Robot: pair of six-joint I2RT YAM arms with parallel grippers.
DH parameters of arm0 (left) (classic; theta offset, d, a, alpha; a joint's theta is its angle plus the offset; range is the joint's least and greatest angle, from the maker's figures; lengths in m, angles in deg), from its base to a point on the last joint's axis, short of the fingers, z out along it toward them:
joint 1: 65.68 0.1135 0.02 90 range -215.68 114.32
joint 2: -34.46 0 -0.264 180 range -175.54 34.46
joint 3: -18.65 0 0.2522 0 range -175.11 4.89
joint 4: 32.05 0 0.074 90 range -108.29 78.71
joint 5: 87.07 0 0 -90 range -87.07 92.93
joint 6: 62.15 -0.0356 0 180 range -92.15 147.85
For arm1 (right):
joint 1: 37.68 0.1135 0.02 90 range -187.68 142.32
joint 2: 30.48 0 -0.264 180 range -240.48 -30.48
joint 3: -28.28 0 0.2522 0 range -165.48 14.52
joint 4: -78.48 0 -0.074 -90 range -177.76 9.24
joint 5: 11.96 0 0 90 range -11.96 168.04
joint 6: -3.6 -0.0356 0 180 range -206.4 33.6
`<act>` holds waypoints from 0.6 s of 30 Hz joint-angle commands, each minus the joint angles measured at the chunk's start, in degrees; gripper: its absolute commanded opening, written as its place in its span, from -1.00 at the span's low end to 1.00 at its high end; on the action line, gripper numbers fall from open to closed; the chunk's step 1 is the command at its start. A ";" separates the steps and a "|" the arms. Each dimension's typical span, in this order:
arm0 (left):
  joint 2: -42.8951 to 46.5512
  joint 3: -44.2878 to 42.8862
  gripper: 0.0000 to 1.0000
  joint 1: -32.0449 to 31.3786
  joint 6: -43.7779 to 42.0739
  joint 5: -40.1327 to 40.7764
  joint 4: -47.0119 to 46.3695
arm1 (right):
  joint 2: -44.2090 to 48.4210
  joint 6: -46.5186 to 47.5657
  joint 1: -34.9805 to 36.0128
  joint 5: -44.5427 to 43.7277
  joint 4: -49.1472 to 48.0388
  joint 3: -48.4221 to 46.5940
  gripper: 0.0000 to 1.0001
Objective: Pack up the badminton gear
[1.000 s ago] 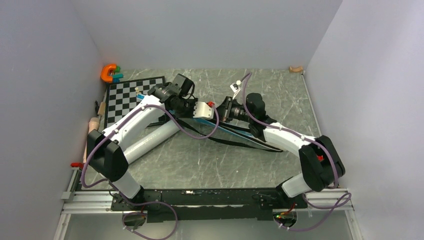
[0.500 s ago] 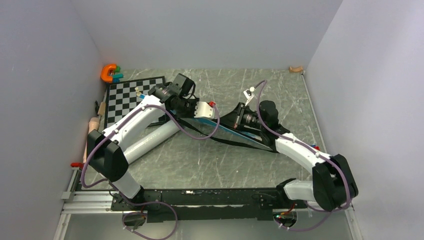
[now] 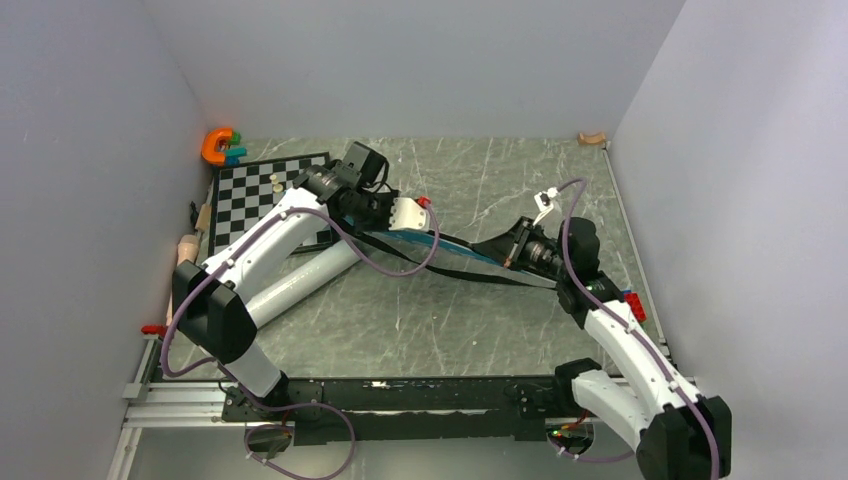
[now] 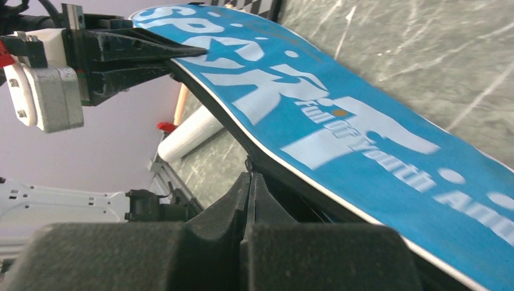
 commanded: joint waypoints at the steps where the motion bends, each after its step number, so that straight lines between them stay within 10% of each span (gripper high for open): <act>1: 0.39 -2.90 -1.00 2.85 -0.73 4.93 -0.45 | 5.00 3.40 -3.73 -1.39 8.67 -0.76 -1.00; 18: -0.67 -2.90 -1.00 3.46 -1.99 8.35 -1.85 | 10.68 12.07 -5.71 -7.35 28.51 -7.29 -1.00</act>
